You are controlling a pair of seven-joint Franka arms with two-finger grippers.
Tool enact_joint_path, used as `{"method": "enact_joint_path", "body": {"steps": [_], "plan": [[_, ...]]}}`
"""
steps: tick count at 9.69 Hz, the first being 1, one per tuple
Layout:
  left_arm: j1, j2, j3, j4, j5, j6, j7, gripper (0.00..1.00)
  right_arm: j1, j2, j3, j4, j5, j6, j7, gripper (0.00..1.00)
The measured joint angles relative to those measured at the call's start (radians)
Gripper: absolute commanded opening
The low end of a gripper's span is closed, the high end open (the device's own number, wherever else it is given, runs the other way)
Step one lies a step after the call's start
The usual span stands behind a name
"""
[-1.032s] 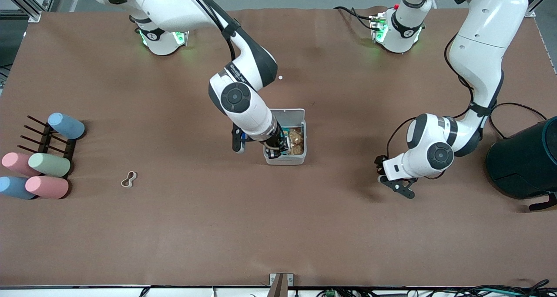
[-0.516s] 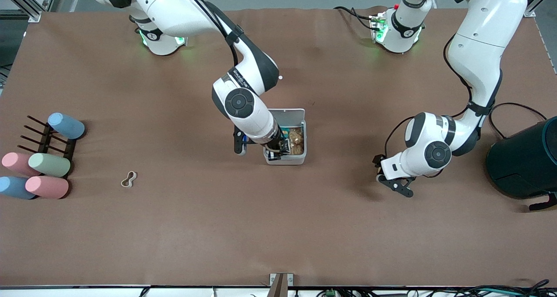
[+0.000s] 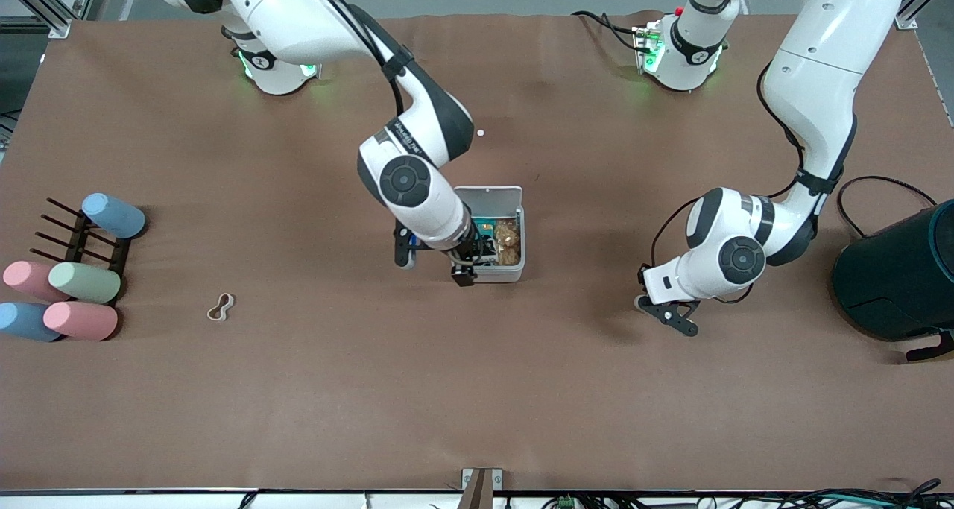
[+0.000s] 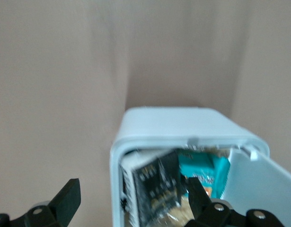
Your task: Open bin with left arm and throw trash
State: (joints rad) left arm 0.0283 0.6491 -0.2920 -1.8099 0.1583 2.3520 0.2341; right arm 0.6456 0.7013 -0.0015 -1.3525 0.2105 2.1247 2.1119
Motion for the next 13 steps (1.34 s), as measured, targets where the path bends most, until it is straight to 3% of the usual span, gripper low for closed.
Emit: {"method": "enact_joint_path", "body": {"steps": [3, 6, 9, 11, 13], "plan": [[-0.014, -0.014, -0.003, 0.052, 0.000, -0.063, -0.005, 0.00, -0.167, -0.061, -0.024, 0.060, -0.004, -0.230, -0.220, 1.00], [-0.065, -0.034, -0.016, 0.185, -0.003, -0.224, -0.122, 0.00, -0.325, -0.095, -0.028, -0.019, -0.007, -0.340, -0.588, 1.00], [-0.224, -0.051, -0.125, 0.297, -0.032, -0.338, -0.586, 0.00, -0.478, -0.154, -0.030, -0.232, -0.047, -0.249, -1.020, 1.00], [-0.254, -0.046, -0.208, 0.296, -0.131, -0.338, -0.844, 0.00, -0.548, -0.202, -0.030, -0.418, -0.088, -0.072, -1.268, 1.00], [-0.256, -0.042, -0.239, 0.296, -0.157, -0.330, -0.962, 0.00, -0.603, -0.228, -0.030, -0.575, -0.105, 0.101, -1.485, 1.00]]}}
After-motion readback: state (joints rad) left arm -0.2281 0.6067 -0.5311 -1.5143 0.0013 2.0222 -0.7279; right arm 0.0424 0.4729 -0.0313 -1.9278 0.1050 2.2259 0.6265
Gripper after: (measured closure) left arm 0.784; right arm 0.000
